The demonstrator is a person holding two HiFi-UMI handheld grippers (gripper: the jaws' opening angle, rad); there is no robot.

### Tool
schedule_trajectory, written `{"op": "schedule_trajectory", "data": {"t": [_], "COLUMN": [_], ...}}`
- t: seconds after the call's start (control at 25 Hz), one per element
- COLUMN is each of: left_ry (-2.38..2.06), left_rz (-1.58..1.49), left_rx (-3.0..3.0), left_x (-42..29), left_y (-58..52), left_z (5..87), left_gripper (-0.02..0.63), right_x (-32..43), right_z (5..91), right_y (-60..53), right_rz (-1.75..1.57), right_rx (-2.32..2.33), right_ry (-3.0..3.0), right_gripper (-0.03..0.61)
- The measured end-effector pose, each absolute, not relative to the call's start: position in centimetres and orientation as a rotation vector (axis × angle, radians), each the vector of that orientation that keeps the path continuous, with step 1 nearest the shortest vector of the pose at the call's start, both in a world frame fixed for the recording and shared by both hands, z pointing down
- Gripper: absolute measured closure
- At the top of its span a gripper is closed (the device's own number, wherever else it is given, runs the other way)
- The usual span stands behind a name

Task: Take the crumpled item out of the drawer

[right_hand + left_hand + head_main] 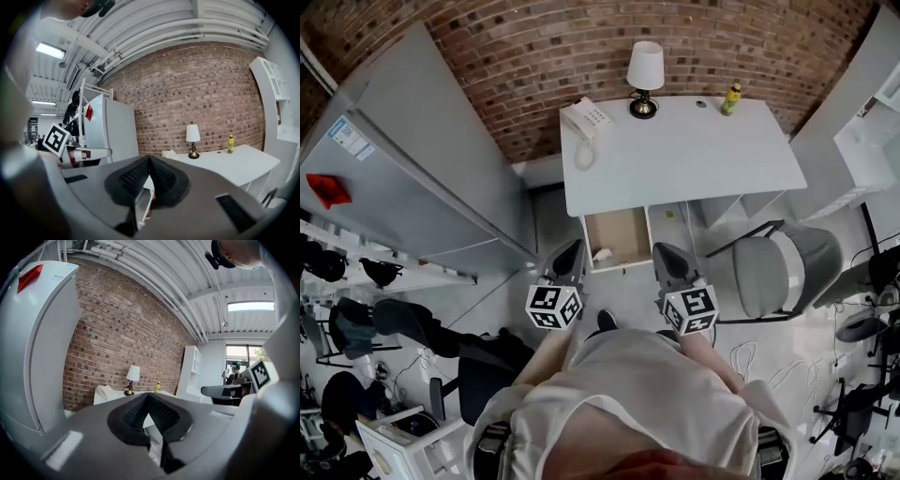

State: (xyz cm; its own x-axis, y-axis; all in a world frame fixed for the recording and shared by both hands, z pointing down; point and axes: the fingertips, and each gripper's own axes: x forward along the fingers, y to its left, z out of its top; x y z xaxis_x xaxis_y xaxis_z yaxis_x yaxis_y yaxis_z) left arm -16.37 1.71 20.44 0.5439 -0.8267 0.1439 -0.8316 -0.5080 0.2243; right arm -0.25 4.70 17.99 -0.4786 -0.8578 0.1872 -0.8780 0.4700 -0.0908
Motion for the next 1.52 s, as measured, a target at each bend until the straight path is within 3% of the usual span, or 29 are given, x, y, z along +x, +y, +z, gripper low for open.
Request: {"op": "schedule_trajectory", "data": {"t": [0.24,1.52], "left_ry": [-1.403,-1.424], "left_rz": [-0.007,0.033], "left_rx": [2.486,2.341], "left_x": [-18.3,-10.6], "left_y": [-2.1,-4.1], "left_z": [20.6,23.6], "left_gripper": [0.604,0.604], "right_x": [-1.6,5.1], "right_z": [17.6,20.3], "right_y": [1.4,-3.4], "right_rz": [0.245,0.366], "right_rx": [1.526,1.394], "right_ry": [-2.584,-2.626], "right_gripper": [0.571,0.571]}}
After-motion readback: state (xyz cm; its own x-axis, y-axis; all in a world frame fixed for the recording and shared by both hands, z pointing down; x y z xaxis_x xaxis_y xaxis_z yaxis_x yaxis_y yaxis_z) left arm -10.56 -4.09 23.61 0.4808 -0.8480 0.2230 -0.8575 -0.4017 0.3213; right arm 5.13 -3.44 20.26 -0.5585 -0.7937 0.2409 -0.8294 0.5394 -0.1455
